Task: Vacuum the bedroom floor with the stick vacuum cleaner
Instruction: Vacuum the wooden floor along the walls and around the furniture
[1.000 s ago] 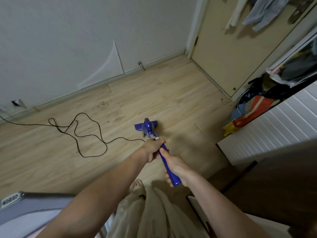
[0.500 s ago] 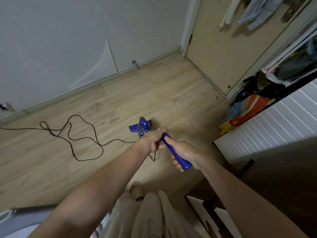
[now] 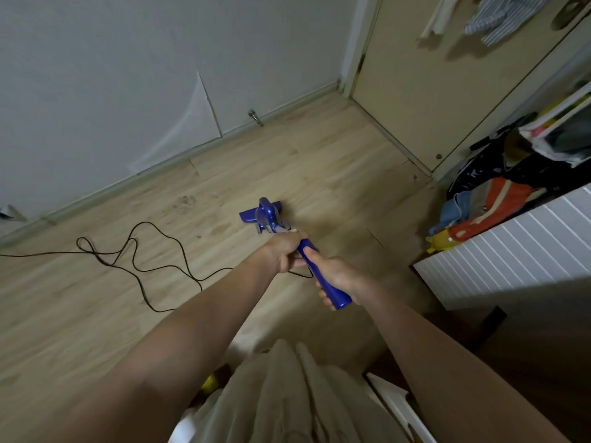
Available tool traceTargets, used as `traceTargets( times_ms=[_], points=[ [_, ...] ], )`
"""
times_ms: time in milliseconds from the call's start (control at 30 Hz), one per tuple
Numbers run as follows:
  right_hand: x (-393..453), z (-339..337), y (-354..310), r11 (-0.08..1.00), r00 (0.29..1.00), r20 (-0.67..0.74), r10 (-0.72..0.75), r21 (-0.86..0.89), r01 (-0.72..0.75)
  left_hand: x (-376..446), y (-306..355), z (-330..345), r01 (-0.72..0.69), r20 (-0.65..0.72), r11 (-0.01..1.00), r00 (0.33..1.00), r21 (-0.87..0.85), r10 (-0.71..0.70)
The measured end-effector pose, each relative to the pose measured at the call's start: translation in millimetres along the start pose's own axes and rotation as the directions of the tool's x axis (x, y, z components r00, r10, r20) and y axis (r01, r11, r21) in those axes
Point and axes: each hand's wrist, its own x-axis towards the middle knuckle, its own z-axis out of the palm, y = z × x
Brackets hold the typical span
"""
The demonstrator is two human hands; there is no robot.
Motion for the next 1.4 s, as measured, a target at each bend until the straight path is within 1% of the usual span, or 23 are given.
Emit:
traceTargets(
  times_ms=[133, 267, 400, 467, 667, 800, 900, 1167, 1300, 1400],
  points=[
    [20.1, 0.6, -16.8, 0.999, 0.999, -0.008, 0.035, 0.008, -0.035, 17.7, 15.9, -5.1, 0.007, -0.009, 1.0, 1.0, -0.012, -0.007],
    [49.8, -4.9, -33.2, 1.0, 0.998, -0.062, 0.015, -0.024, -0.017, 39.8, 37.0, -6.6, 0.008, -0.028, 1.0, 1.0, -0.03, -0.009],
    [82.6, -26.5, -57.8, 0.998, 0.999, -0.026, -0.025, -0.064, 0.023, 63.8, 65.3, -1.3, -0.021, -0.036, 0.998, 0.999, -0.056, 0.019],
    [100.6, -41.1, -69.7, 0.998, 0.999, -0.003, -0.04, -0.039, 0.039, 75.0, 83.0, 5.3, -0.034, -0.043, 0.996, 0.999, -0.077, 0.031],
    [146.7, -88.9, -105.5, 0.997, 0.997, 0.061, -0.041, -0.059, 0.045, 109.2, 133.2, 29.2, -0.036, -0.069, 0.989, 0.997, -0.143, 0.027],
    [175.8, -104.4, -125.0, 0.996, 0.995, 0.093, -0.022, -0.088, 0.03, 129.7, 156.9, 33.8, -0.046, -0.096, 0.979, 0.995, -0.201, 0.027],
    [194.6, -109.4, -137.7, 0.997, 0.993, 0.117, -0.011, -0.079, 0.021, 143.0, 170.8, 32.8, -0.057, -0.119, 0.971, 0.992, -0.232, 0.03],
    [235.0, -109.8, -168.1, 0.995, 0.987, 0.15, -0.051, -0.073, 0.062, 173.5, 202.7, 21.6, -0.089, -0.179, 0.97, 0.983, -0.225, 0.048],
    [244.2, -103.4, -181.3, 0.995, 0.985, 0.154, -0.078, -0.056, 0.088, 180.9, 212.6, 13.5, -0.111, -0.212, 0.97, 0.975, -0.218, 0.064],
    [244.1, -96.9, -191.6, 0.996, 0.985, 0.157, -0.065, -0.049, 0.074, 180.5, 218.1, 5.3, -0.12, -0.229, 0.971, 0.971, -0.206, 0.071]
  ],
)
